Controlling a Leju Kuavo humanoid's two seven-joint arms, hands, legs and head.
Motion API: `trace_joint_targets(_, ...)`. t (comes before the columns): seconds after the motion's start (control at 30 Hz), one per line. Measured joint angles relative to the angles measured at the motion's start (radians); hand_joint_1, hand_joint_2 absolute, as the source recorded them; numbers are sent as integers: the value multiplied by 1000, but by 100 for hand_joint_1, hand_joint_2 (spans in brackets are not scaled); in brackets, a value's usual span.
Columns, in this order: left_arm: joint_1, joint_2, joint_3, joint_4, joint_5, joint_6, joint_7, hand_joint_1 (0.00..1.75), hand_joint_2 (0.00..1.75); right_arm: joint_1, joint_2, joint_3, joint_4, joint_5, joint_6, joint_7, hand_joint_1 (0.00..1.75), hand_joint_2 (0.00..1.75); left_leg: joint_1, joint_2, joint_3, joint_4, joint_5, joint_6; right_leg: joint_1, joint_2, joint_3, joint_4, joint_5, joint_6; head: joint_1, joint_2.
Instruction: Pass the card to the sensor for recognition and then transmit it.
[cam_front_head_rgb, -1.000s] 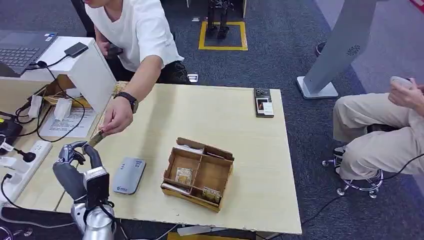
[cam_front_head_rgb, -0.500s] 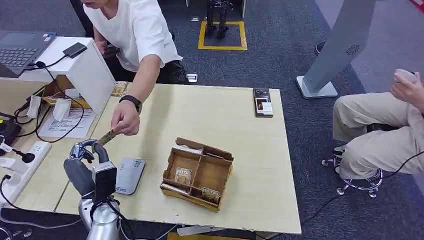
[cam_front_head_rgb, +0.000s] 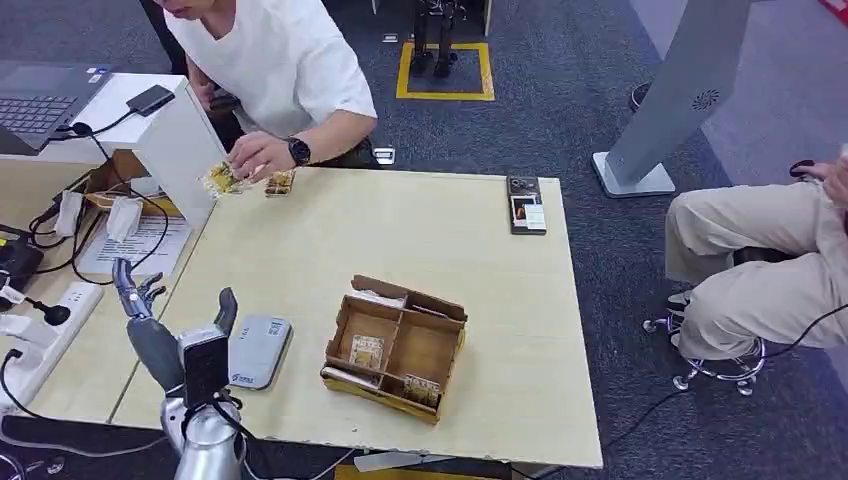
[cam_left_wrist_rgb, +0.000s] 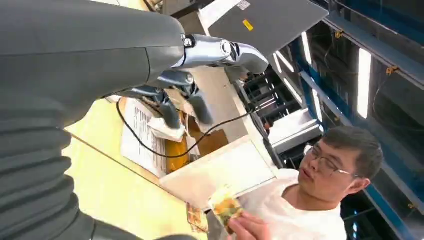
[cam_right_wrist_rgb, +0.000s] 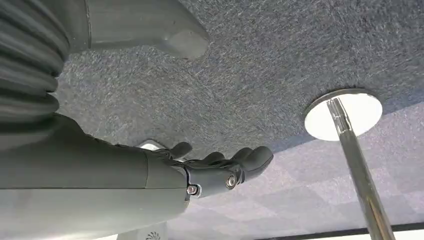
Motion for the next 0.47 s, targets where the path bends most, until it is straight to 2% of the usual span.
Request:
trace_joint_targets(0.33,32,-2,-58,-140,68,0,-4,0,175,5,0,0,-13,-36,0,24,0,175,0,-1,-1,0,0,0,0,-1,1,0,0,0,0,0)
trace_joint_targets(0.47,77,0,-81,-242,136,0,-5,0,175,11,4,0,-35,-55,0,49,0,175,0,-1,-1,0,0,0,0,-1,0,0,0,0,0,0)
